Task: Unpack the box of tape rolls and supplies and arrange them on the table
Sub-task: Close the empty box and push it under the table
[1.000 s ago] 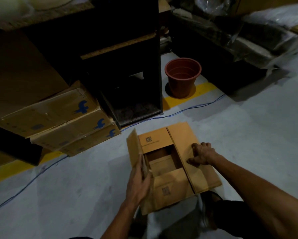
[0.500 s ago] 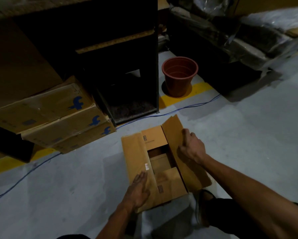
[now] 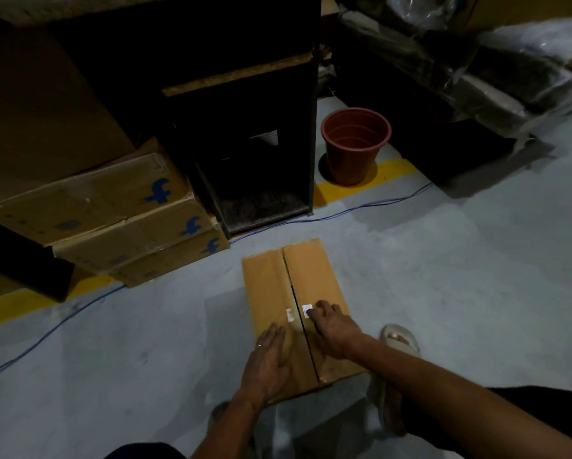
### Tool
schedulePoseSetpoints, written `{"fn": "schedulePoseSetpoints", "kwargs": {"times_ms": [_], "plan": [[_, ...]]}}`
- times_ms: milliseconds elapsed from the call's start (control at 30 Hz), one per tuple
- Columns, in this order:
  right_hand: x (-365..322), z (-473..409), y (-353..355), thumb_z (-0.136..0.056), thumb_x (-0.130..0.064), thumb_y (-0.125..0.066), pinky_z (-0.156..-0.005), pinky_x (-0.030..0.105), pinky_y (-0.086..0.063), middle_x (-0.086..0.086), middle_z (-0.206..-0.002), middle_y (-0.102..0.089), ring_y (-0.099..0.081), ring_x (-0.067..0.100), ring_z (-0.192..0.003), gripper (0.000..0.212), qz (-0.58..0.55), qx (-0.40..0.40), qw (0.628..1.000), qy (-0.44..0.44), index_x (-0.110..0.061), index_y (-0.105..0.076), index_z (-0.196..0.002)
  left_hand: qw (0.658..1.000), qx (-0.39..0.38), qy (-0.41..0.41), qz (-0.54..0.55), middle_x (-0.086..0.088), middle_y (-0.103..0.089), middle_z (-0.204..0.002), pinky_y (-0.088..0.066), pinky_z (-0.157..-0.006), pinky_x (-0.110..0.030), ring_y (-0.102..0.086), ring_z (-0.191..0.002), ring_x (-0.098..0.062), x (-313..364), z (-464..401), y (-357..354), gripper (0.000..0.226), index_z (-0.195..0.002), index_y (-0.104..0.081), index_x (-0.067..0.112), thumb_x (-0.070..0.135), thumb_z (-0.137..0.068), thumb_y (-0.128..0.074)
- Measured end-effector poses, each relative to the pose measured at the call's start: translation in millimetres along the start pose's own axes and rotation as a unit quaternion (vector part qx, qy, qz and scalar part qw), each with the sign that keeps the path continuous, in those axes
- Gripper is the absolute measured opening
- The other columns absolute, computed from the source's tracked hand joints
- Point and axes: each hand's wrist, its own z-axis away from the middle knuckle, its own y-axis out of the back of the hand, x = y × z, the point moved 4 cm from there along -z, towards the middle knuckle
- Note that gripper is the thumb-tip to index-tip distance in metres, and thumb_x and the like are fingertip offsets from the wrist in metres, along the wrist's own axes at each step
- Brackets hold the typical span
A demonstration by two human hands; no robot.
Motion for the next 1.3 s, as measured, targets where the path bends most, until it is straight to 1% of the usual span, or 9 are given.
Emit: {"fn": "schedulePoseSetpoints", "kwargs": {"times_ms": [167,300,467,567,833,967,1033,1167,1300], "plan": [[13.9,5.0,-13.9,-0.088,-0.040,-0.058,-0.109,0.053,-0.030,0.019,-0.158,-0.004,-0.017,0.043,-0.139,0.069,-0.054,0.058,0.993,-0.091,-0.041,-0.022,-0.147,0.998,0.019,0.051,-0.026,-0.006,0.013,-0.164,-0.021,-0.119,-0.043,-0.002,-0.151,-0.030,0.3,-0.9,0.2,0.080,-0.155,-0.003,0.032,0.047,-0.094,-0.052],[38.8,-4.9,-20.9,-0.080,-0.057,-0.065,-0.111,0.059,-0.027,0.018,-0.157,0.004,-0.008,0.048,-0.141,0.089,-0.132,0.007,0.981,-0.143,-0.054,-0.006,-0.148,0.995,0.015,0.102,-0.008,-0.009,0.024,-0.160,-0.023,-0.118,-0.048,0.000,-0.148,-0.037,-8.7,-11.3,1.6,0.096,-0.153,-0.001,0.042,0.060,-0.082,-0.063],[43.1,-8.3,-26.7,-0.081,-0.049,-0.069,-0.110,0.054,-0.035,0.020,-0.147,-0.016,-0.031,0.047,-0.129,0.095,-0.227,0.002,0.967,-0.115,-0.052,-0.003,-0.149,0.980,0.012,0.114,0.161,0.001,0.016,-0.158,-0.031,-0.115,-0.055,-0.014,-0.145,-0.036,-22.8,-28.7,-2.8,0.116,-0.151,0.002,0.044,0.068,-0.063,-0.068],[39.7,-7.8,-28.9,-0.078,-0.049,-0.070,-0.109,0.055,-0.035,0.020,-0.147,-0.013,-0.028,0.049,-0.130,0.099,-0.234,0.016,0.966,-0.113,-0.051,-0.001,-0.149,0.980,0.031,0.120,0.156,0.000,0.015,-0.157,-0.030,-0.115,-0.053,-0.016,-0.143,-0.034,-23.6,-32.9,-9.2,0.116,-0.150,0.003,0.043,0.070,-0.058,-0.062],[39.3,-51.2,6.5,-0.070,-0.052,-0.067,-0.108,0.054,-0.038,0.013,-0.151,-0.007,-0.029,0.046,-0.131,0.104,-0.230,0.094,0.966,-0.069,-0.057,0.005,-0.144,0.979,0.130,0.131,0.090,-0.005,0.010,-0.157,-0.029,-0.115,-0.042,-0.021,-0.141,-0.031,-21.8,-72.7,19.4,0.099,-0.138,0.006,0.055,0.065,-0.072,-0.068],[33.1,-87.9,57.8,-0.068,-0.057,-0.071,-0.112,0.053,-0.033,0.007,-0.155,-0.003,-0.022,0.039,-0.137,0.106,-0.254,0.141,0.956,-0.036,-0.052,-0.002,-0.148,0.961,0.204,0.069,0.174,0.003,0.011,-0.158,-0.028,-0.114,-0.045,-0.018,-0.141,-0.026,-27.5,-105.9,61.6,0.101,-0.148,-0.006,0.050,0.068,-0.068,-0.065],[33.6,-111.3,84.8,-0.068,-0.053,-0.073,-0.112,0.053,-0.033,0.008,-0.155,-0.005,-0.024,0.039,-0.137,0.106,-0.253,0.166,0.953,-0.028,-0.051,-0.002,-0.148,0.958,0.214,0.034,0.185,0.006,0.017,-0.158,-0.026,-0.118,-0.049,-0.013,-0.144,-0.026,-28.8,-130.9,86.0,0.105,-0.151,-0.002,0.049,0.065,-0.068,-0.064],[42.2,-157.6,124.6,-0.067,-0.044,-0.076,-0.109,0.056,-0.035,0.008,-0.151,-0.013,-0.030,0.040,-0.134,0.108,-0.269,0.171,0.948,-0.024,-0.050,-0.003,-0.147,0.971,0.181,0.033,0.152,0.002,0.028,-0.157,-0.023,-0.119,-0.052,-0.002,-0.149,-0.034,-29.7,-176.5,122.0,0.114,-0.151,0.008,0.046,0.052,-0.067,-0.069],[49.9,-189.2,125.5,-0.072,-0.035,-0.073,-0.112,0.052,-0.034,0.014,-0.156,-0.003,-0.023,0.042,-0.138,0.100,-0.220,0.117,0.966,-0.061,-0.041,-0.011,-0.150,0.996,0.058,0.056,0.050,-0.006,0.034,-0.156,-0.013,-0.121,-0.054,0.011,-0.148,-0.041,-32.0,-203.4,121.0,0.122,-0.146,0.024,0.040,0.059,-0.073,-0.072]]}}
